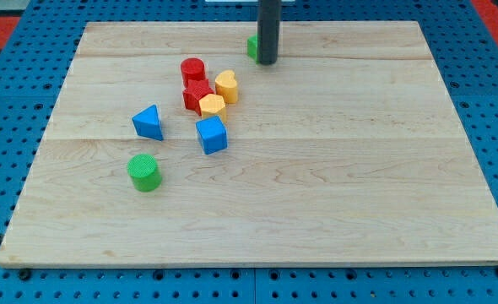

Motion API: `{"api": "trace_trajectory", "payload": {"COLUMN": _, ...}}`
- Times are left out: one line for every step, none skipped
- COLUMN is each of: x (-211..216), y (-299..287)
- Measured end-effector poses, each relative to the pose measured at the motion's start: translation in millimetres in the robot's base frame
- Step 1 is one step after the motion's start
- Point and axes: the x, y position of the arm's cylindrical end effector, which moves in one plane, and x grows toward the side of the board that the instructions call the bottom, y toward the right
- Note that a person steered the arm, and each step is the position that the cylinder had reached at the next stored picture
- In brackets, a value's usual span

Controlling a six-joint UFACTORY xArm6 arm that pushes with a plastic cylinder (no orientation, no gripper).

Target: Drag the yellow heart to the left of the green star

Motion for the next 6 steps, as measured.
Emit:
{"api": "trace_trajectory", "payload": {"x": 45, "y": 19}}
{"api": "trace_trajectory", "payload": {"x": 138, "y": 23}}
{"api": "trace_trajectory", "payload": {"x": 138, "y": -23}}
{"api": "trace_trajectory", "payload": {"x": 96, "y": -39}}
{"api": "trace_trajectory", "payload": {"x": 75, "y": -59}}
{"api": "trace_trajectory", "payload": {"x": 81, "y": -71}}
